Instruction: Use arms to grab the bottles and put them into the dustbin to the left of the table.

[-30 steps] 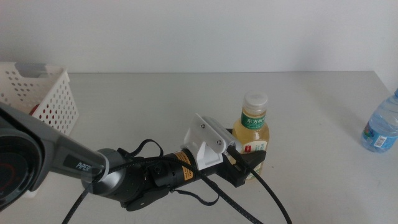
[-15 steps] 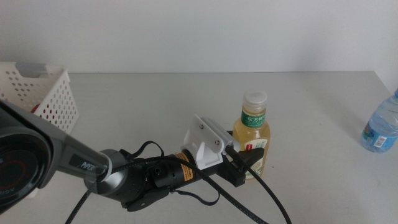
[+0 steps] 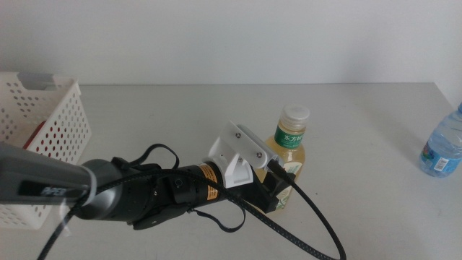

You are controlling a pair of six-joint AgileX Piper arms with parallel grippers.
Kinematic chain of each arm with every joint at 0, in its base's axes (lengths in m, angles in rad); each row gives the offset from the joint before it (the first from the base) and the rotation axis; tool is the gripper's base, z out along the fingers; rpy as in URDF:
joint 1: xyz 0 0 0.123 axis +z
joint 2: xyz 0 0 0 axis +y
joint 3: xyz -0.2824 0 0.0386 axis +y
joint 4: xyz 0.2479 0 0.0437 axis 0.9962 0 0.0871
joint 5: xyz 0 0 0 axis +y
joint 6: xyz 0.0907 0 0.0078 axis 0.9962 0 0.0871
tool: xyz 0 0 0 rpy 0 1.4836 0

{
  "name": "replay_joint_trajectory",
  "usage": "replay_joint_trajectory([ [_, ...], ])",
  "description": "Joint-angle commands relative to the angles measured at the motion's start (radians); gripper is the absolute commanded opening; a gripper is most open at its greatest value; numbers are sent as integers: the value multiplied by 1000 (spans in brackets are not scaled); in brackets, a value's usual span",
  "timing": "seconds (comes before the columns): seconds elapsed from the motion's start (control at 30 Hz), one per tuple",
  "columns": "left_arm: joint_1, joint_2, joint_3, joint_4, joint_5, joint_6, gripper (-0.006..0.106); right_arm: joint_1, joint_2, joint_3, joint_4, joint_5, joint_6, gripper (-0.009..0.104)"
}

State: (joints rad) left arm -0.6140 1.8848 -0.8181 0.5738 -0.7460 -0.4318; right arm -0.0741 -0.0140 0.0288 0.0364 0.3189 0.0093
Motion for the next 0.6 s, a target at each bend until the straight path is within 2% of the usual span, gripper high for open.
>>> replay_joint_trajectory([
  [0.0,-2,-134,-23,-36,2,-25,-2,-5,-21,-10,-11,-74,-9,75],
  [0.27,-2,-389,-23,-30,341,-94,-2,-5,-21,-10,-11,-74,-9,75],
  [0.57,-2,-571,-23,-38,527,-97,-2,-5,-21,-10,-11,-74,-9,75],
])
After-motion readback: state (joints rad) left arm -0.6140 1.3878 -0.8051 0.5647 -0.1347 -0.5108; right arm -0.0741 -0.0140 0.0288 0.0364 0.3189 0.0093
